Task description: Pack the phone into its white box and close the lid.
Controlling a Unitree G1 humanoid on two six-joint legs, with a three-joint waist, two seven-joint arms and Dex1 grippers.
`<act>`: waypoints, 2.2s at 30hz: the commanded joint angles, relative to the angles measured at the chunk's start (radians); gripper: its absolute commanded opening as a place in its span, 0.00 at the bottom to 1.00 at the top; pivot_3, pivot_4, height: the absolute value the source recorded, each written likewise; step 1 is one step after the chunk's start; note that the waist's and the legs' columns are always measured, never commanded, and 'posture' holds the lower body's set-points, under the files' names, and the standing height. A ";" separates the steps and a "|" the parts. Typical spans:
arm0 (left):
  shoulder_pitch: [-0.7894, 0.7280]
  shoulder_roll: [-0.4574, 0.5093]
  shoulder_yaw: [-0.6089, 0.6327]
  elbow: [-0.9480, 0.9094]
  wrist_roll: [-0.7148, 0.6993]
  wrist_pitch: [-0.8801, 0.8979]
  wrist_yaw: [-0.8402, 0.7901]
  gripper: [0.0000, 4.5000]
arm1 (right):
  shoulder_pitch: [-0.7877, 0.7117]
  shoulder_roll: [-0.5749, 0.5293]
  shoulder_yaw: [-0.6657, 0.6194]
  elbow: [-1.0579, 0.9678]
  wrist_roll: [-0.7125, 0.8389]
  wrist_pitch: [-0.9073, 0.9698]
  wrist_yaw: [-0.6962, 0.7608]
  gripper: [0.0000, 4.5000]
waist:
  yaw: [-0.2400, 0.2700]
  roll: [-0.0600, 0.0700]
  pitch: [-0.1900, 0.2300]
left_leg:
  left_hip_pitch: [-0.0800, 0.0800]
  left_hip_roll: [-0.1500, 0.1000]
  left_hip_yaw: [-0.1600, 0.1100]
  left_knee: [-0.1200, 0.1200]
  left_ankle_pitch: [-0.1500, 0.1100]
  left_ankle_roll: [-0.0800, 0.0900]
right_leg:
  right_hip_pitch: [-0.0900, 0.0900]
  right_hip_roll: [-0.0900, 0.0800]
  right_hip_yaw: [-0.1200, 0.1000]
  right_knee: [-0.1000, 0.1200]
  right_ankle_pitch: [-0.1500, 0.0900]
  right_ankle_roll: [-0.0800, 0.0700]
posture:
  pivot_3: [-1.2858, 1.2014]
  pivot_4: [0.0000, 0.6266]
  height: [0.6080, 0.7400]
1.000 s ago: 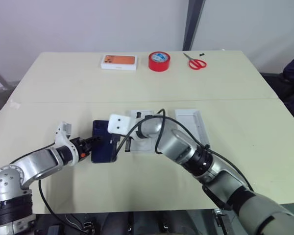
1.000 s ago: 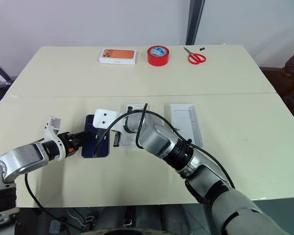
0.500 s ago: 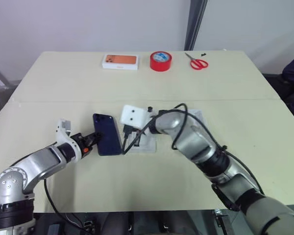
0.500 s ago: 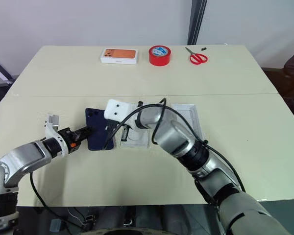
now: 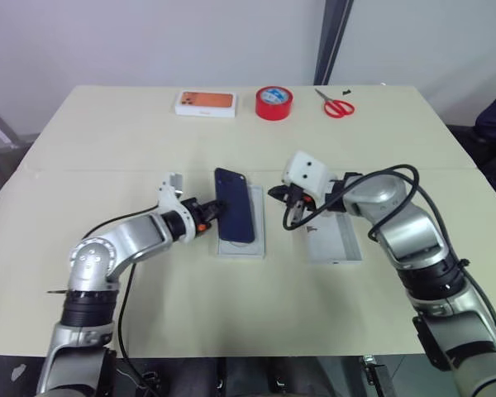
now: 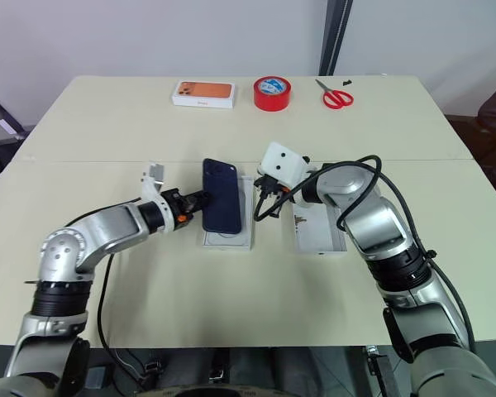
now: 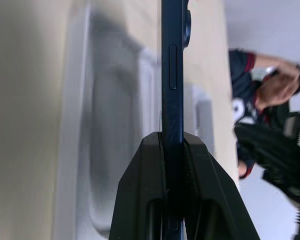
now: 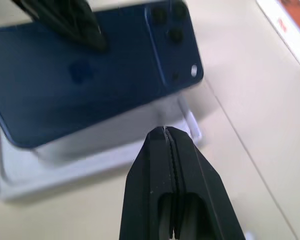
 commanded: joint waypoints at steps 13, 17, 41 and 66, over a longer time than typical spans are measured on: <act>-0.081 -0.055 -0.004 0.076 0.079 0.095 -0.087 0.75 | 0.045 -0.022 -0.006 -0.074 0.006 0.009 -0.066 0.00 | 0.008 0.000 0.000 | 0.000 0.000 0.000 0.001 0.000 0.000 | 0.000 0.000 0.000 -0.001 0.000 0.000 | 0.52 0.24 0.88; -0.083 -0.039 0.008 0.071 0.057 0.116 -0.080 0.98 | 0.036 -0.018 0.004 -0.063 0.003 0.009 -0.069 0.00 | 0.006 0.000 0.000 | 0.000 0.000 0.000 0.001 0.000 0.000 | 0.001 0.000 0.000 -0.001 0.000 0.000 | 0.52 0.24 0.88; -0.053 0.379 -0.080 -0.169 0.561 0.089 -0.358 0.60 | 0.027 -0.050 0.100 -0.032 -0.067 0.064 -0.082 0.00 | 0.004 0.000 0.001 | 0.000 0.000 0.000 0.000 0.000 -0.001 | 0.000 0.000 0.000 -0.001 0.000 0.000 | 0.52 0.24 0.88; -0.216 0.042 -0.479 -0.087 1.284 0.085 -0.911 0.29 | 0.057 -0.060 0.223 -0.113 -0.183 0.172 -0.076 0.00 | 0.020 0.000 0.001 | -0.001 -0.002 0.001 0.002 -0.004 0.007 | 0.002 -0.001 0.000 -0.001 0.000 0.000 | 0.52 0.24 0.88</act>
